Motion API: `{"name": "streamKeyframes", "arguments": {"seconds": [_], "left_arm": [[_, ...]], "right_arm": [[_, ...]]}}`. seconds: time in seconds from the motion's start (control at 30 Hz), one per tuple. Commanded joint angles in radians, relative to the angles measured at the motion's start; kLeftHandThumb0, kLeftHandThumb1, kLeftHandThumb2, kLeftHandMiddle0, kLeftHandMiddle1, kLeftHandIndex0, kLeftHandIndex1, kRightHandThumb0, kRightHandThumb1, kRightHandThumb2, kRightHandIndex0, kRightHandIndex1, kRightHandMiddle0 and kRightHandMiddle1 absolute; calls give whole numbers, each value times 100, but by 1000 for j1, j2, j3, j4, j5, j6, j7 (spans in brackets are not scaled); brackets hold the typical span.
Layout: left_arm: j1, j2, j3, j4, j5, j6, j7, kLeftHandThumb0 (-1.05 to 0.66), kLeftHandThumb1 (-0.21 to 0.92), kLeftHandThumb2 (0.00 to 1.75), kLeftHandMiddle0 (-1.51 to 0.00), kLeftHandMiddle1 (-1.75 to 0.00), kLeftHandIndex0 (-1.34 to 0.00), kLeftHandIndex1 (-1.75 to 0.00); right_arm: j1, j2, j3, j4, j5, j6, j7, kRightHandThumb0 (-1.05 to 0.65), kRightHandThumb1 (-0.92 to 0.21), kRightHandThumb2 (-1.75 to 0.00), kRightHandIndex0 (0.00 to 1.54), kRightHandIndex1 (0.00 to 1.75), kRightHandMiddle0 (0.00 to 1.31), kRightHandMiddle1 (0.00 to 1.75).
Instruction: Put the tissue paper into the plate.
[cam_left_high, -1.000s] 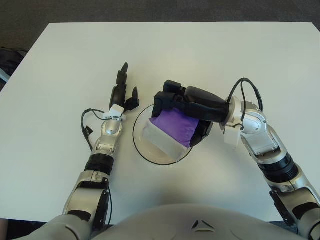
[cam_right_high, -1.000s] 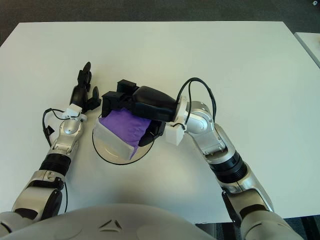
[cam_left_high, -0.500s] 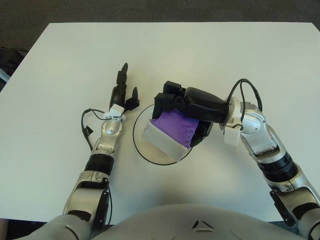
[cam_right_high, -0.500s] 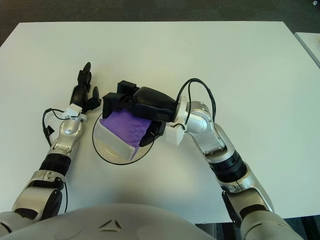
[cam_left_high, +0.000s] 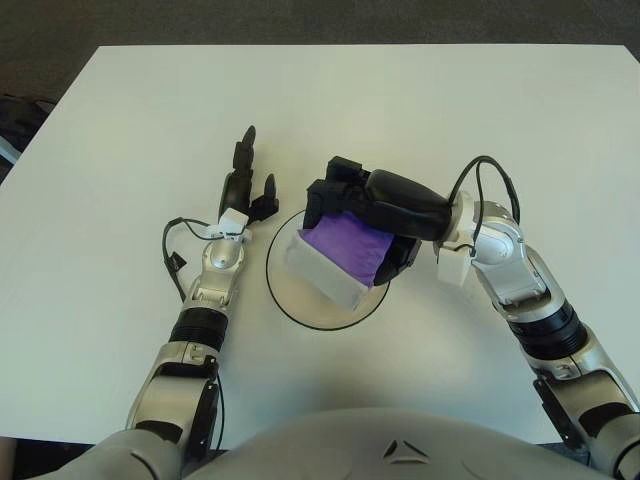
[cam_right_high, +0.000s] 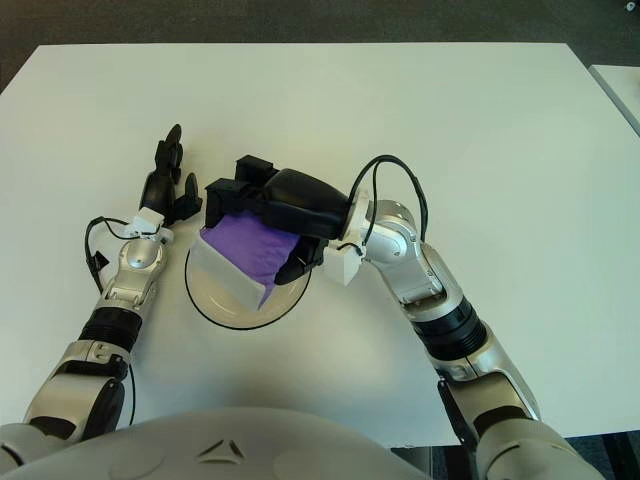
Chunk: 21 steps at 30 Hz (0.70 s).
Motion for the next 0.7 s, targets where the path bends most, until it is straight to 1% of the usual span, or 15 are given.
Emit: {"name": "streamKeyframes", "arguments": {"seconds": [0.0, 0.4, 0.67], "left_arm": [[153, -35, -25, 106, 10, -2, -3, -84, 92, 91, -15, -1, 0, -22], [160, -35, -32, 89, 22, -2, 5, -84, 92, 94, -19, -2, 0, -23], [167, -36, -37, 73, 30, 14, 10, -84, 92, 94, -22, -4, 0, -23]], "right_arm": [[-17, 10, -9, 5, -10, -2, -16, 0, -8, -159, 80, 172, 56, 175], [-36, 24, -7, 21, -11, 22, -14, 0, -7, -160, 80, 172, 56, 175], [-54, 21, 0, 38, -3, 11, 0, 0, -7, -160, 80, 172, 56, 175]]}}
